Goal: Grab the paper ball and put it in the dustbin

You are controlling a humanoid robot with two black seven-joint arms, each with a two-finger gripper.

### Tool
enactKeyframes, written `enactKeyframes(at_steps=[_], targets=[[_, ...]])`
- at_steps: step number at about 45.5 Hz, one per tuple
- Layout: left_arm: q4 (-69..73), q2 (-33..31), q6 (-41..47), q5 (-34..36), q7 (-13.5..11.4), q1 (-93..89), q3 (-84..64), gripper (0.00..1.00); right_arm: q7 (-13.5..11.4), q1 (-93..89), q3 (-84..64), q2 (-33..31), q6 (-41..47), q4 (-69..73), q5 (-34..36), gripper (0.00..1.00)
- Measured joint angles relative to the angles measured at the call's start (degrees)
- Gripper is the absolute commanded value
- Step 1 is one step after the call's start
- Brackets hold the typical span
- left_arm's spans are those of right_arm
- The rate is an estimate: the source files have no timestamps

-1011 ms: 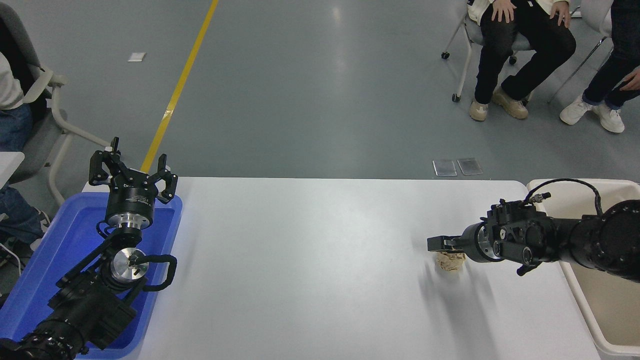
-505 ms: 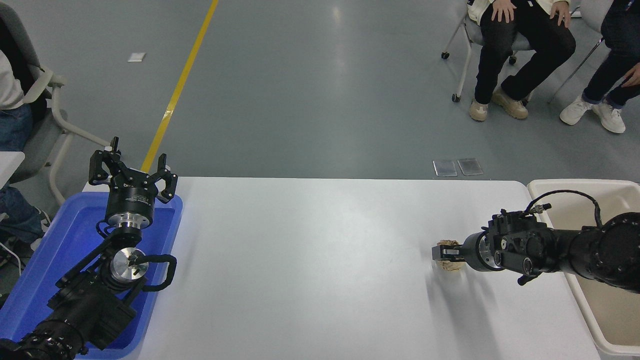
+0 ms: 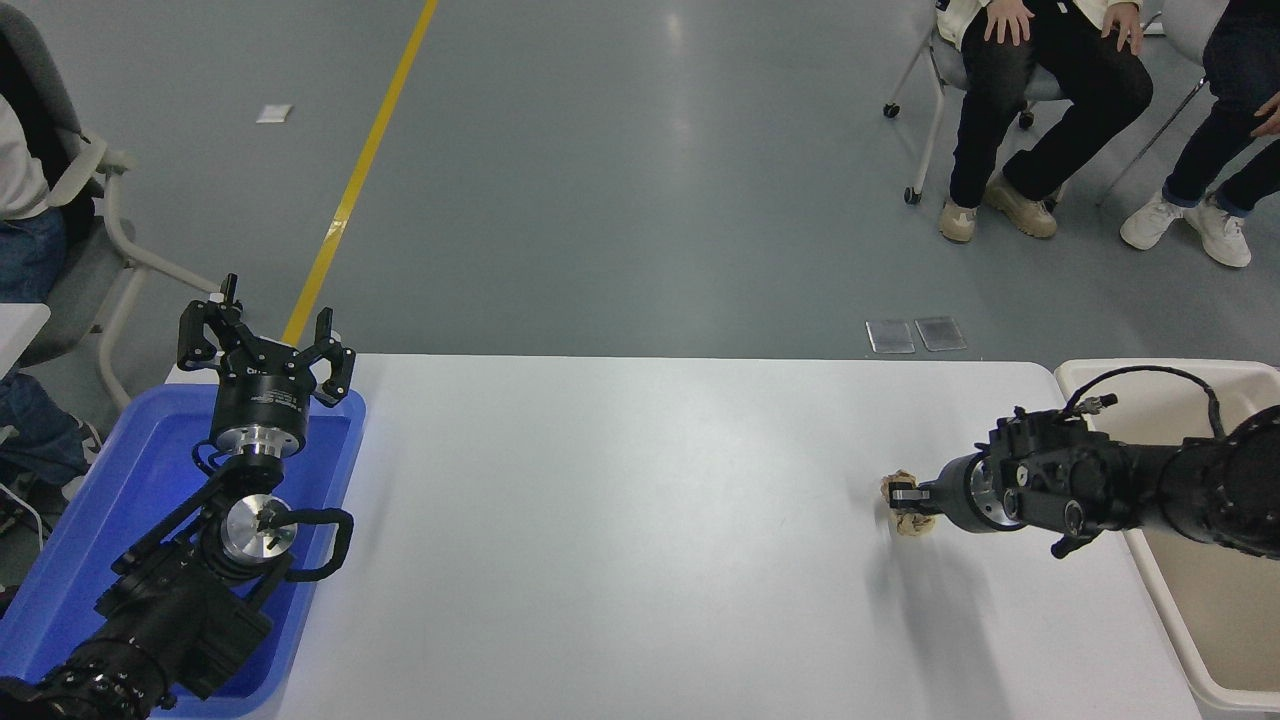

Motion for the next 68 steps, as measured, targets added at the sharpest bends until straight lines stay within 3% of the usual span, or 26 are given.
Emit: enactKeyframes(at_steps=[18, 40, 53, 68], targets=[[0.01, 0.00, 0.01, 0.01, 0.00, 0.05, 0.01, 0.99, 0.07, 40.87, -14.86, -6.92, 5.82, 30.61, -2.82, 0.00], [0.01, 0.00, 0.01, -0.03, 0.00, 0.11, -0.02, 0.99, -0.25, 60.26, -21.55, -8.25, 14.55, 38.80, -3.31, 0.00], [0.02, 0.01, -0.01, -0.02, 0.00, 0.12, -0.02, 0.99, -0.09, 56.85, -27.69, -16.87, 15.38, 31.14, -9.02, 0.00], [0.01, -0.01, -0.01, -0.02, 0.01, 0.10, -0.02, 0.99, 2.93, 27.80, -18.19, -30.61, 15.11, 1.00, -16.39, 0.00]])
